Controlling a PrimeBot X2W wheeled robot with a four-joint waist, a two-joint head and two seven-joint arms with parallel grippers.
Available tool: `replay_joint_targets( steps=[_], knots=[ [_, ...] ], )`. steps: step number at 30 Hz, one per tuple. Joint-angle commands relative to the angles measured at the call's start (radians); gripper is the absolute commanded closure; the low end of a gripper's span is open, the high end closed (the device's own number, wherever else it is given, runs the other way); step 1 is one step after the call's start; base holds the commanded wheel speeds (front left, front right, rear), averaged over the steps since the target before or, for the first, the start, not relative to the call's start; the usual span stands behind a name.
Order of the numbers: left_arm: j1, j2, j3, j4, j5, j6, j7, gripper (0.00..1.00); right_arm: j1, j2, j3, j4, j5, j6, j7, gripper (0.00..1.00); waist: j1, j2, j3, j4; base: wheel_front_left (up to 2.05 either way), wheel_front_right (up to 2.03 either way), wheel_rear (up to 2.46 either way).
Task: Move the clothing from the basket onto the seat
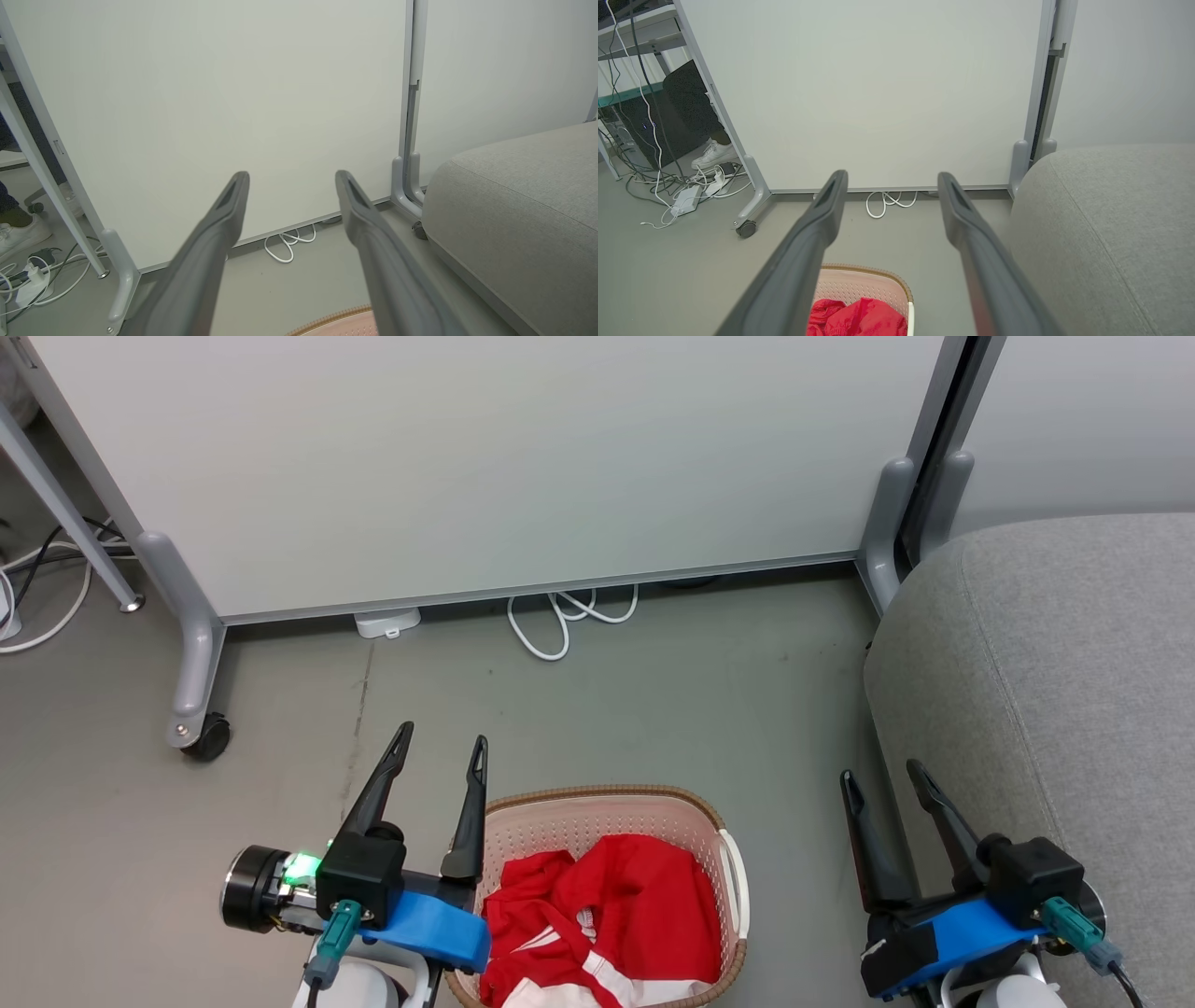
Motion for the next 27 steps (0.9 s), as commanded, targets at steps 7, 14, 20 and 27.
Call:
replay_joint_targets(
  steps=[7, 14, 20, 27],
  knots=[
    [-0.007, -0.003, 0.010, 0.006, 0.001, -0.005, -0.005, 0.00, -0.007, -0.006, 0.001, 0.007, 0.003, 0.000, -0.004, 0.00, 0.0000, 0.0000, 0.001, 0.001, 0.00, 0.00, 0.00],
    [-0.016, -0.006, 0.008, 0.012, 0.007, -0.013, -0.005, 0.00, -0.015, -0.006, 0.002, 0.001, 0.005, 0.000, -0.004, 0.00, 0.0000, 0.0000, 0.012, -0.002, 0.00, 0.00, 0.00],
    [-0.104, 0.006, -0.018, 0.051, 0.028, -0.043, -0.005, 0.00, -0.051, -0.006, 0.006, -0.015, 0.001, 0.000, -0.004, 0.00, 0.0000, 0.0000, 0.077, -0.026, 0.00, 0.00, 0.00],
    [-0.232, 0.035, -0.061, 0.125, 0.049, -0.068, -0.004, 0.00, -0.105, -0.005, 0.014, -0.032, 0.009, 0.000, -0.004, 0.00, 0.0000, 0.0000, 0.188, -0.090, 0.00, 0.00, 0.00]
  ],
)
